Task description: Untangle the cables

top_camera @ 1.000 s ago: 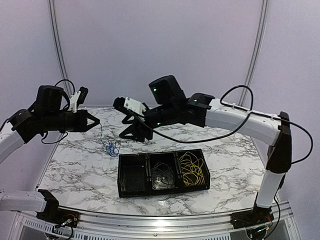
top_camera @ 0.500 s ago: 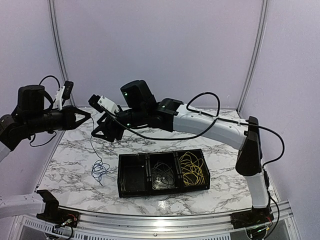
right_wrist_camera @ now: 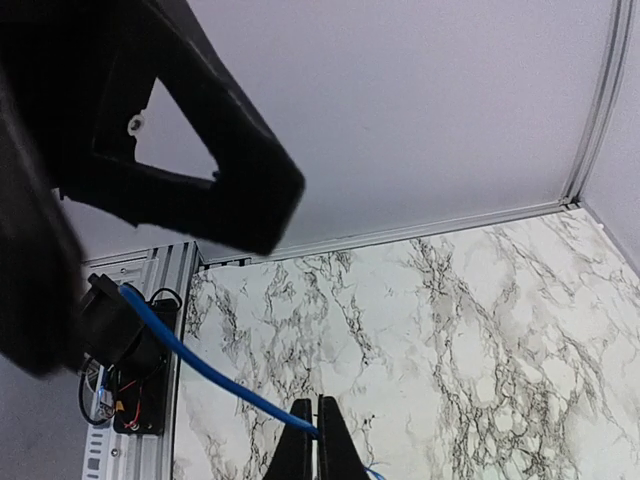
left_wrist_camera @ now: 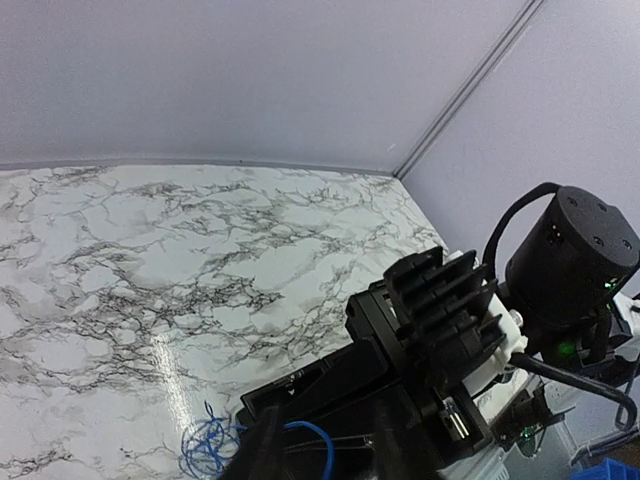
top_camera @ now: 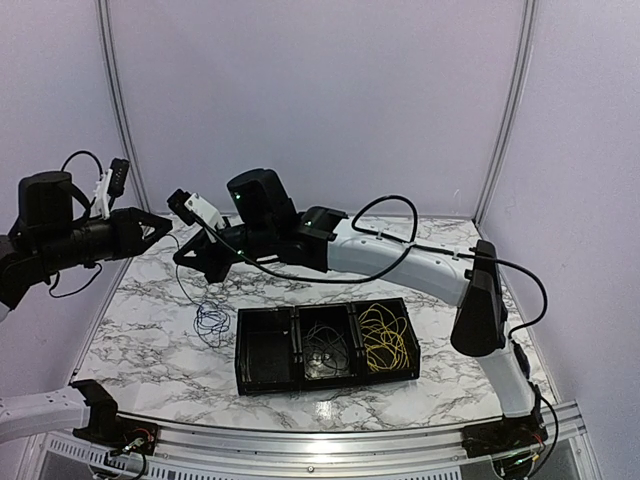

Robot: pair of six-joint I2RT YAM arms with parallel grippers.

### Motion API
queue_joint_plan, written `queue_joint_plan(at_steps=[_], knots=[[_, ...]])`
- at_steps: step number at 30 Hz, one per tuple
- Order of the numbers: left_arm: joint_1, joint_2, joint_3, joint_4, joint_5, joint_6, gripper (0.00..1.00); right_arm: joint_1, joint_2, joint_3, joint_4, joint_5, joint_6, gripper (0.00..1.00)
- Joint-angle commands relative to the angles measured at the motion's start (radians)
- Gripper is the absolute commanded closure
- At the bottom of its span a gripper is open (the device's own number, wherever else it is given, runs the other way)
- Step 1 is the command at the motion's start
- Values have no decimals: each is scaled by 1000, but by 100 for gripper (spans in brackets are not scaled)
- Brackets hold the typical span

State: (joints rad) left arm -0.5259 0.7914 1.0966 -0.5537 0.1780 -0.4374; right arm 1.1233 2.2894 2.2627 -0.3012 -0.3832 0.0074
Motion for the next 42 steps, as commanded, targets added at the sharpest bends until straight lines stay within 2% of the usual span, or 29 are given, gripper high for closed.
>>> queue_joint_plan(at_steps=[1, 7, 10, 11, 20, 24, 26, 33, 37, 42], knots=[[-5, -99, -45, -1, -102, -16, 49, 6, -14, 65, 32, 33, 8, 100], [-4, -212, -181, -8, -54, -12, 45, 6, -37, 56, 31, 58, -3, 100], [-5, -220, -234, 7, -36, -6, 33, 5, -43, 51, 33, 59, 1, 100], [-5, -222, -251, 27, -31, 3, 32, 6, -44, 51, 33, 60, 3, 100], [-6, -172, -430, 277, 16, 77, 34, 6, -53, 64, 55, 50, 17, 100], [-8, -156, -506, 355, -61, 105, 35, 6, -57, 78, 67, 16, 24, 100], [-8, -150, -562, 419, -107, 101, 40, 6, -63, 86, 77, -15, 34, 100], [-8, -84, -824, 742, -213, -13, 65, 10, -113, 102, 94, -82, 23, 100], [-8, -47, -921, 769, -294, -60, 75, 10, -170, 113, 120, -114, 18, 100], [-8, -49, -999, 769, -316, -124, 82, 9, -246, 164, 160, -76, -29, 100]])
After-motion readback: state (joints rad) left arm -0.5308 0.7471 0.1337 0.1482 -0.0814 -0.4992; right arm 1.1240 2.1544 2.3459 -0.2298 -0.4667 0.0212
